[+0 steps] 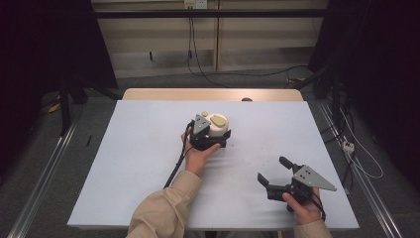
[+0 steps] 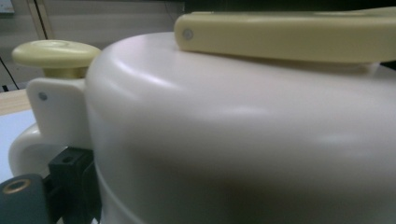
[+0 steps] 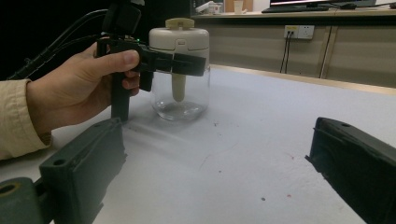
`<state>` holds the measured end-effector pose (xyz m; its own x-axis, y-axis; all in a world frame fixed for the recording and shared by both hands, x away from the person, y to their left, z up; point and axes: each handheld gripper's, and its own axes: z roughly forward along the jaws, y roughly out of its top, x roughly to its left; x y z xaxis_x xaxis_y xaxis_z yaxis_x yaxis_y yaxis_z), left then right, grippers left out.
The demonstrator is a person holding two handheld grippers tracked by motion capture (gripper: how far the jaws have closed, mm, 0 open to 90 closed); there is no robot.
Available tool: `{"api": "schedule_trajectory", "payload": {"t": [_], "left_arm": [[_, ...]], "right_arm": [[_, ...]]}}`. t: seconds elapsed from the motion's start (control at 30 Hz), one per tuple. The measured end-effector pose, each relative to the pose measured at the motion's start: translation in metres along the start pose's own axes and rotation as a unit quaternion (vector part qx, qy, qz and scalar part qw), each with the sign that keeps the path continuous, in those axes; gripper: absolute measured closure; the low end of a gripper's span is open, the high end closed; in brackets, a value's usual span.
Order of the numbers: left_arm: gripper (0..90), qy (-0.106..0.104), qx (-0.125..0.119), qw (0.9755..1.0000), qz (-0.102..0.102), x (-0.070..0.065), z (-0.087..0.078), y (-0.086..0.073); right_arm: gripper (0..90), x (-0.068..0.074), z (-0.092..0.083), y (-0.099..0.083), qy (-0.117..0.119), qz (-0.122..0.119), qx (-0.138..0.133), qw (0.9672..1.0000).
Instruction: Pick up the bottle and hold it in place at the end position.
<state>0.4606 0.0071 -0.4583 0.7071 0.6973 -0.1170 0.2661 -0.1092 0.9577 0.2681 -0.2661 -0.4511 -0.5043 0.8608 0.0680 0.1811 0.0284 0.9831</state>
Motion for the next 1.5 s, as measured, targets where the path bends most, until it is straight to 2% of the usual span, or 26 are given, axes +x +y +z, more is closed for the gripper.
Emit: {"api": "schedule_trajectory", "payload": {"t": [0.1, 0.2, 0.6, 0.93, 1.5], "left_arm": [[6.3, 0.001, -0.003, 1.0, 0.001, 0.0, 0.001, -0.001], [6.3, -0.005, -0.001, 0.9999, 0.013, 0.001, 0.0, -0.001], [5.8, -0.016, 0.002, 0.9998, 0.014, 0.003, -0.003, -0.004], [5.8, -0.017, 0.004, 0.9996, 0.023, 0.003, -0.005, -0.004], [5.8, -0.014, 0.003, 0.9997, 0.021, 0.002, -0.005, -0.004]], "right_arm": [[2.7, 0.0, 0.0, 0.0, 0.001, 0.001, 0.0, 1.0], [2.8, 0.0, 0.0, 0.0, 0.002, 0.001, 0.0, 1.0], [2.7, 0.003, 0.003, 0.0, 0.005, 0.0, 0.007, 1.0], [2.6, 0.004, 0.012, 0.002, 0.005, -0.006, 0.018, 0.9998], [3.5, 0.004, 0.026, 0.01, 0.013, -0.001, 0.025, 0.9996]]}}
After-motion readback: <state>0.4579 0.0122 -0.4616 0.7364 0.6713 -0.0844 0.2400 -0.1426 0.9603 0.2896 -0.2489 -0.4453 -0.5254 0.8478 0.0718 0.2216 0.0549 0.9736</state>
